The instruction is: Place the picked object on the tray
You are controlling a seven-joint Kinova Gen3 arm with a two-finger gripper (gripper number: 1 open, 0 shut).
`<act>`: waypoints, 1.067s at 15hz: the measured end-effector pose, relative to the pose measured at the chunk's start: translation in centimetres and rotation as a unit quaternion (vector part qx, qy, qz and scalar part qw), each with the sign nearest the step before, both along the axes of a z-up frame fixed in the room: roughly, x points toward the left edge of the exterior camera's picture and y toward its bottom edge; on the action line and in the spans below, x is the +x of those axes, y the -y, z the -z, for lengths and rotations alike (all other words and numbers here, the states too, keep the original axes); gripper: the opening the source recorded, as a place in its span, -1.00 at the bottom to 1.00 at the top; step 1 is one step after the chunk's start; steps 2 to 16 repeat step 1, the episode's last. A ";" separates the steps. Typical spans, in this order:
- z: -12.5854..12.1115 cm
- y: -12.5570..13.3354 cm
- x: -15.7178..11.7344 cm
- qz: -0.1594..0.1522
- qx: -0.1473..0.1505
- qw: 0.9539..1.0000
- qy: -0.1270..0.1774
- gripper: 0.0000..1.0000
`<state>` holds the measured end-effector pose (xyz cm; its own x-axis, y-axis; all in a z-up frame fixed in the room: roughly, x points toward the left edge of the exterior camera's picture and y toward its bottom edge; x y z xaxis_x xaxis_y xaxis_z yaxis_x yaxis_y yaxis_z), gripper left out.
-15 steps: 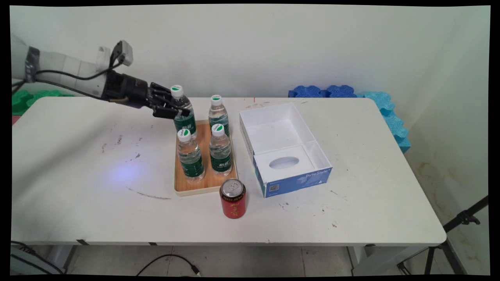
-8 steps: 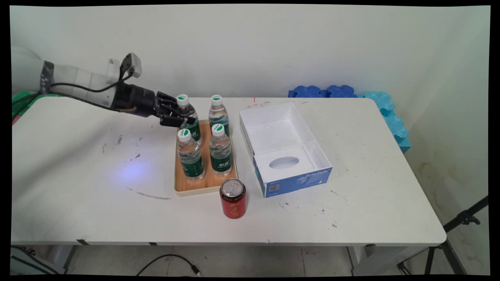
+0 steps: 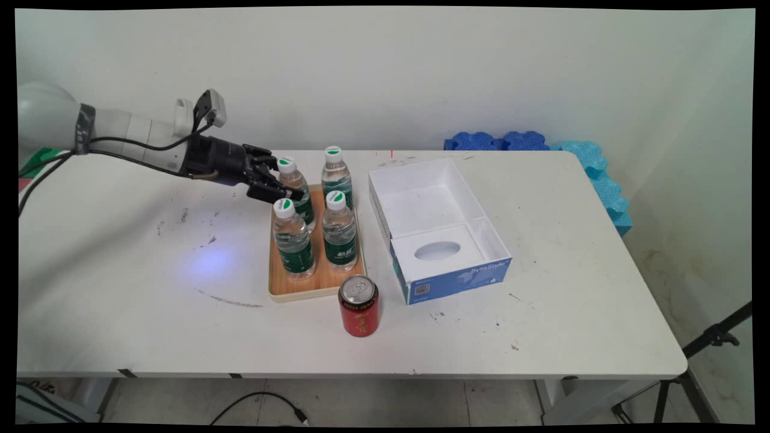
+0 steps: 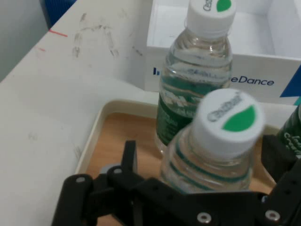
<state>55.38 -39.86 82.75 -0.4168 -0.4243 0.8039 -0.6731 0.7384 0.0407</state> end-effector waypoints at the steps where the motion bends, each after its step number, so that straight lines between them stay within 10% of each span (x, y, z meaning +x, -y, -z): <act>1: 0.1 0.0 0.0 0.000 0.000 1.000 0.000 1.00; 16: 0.1 0.0 0.0 0.000 0.000 1.000 0.000 1.00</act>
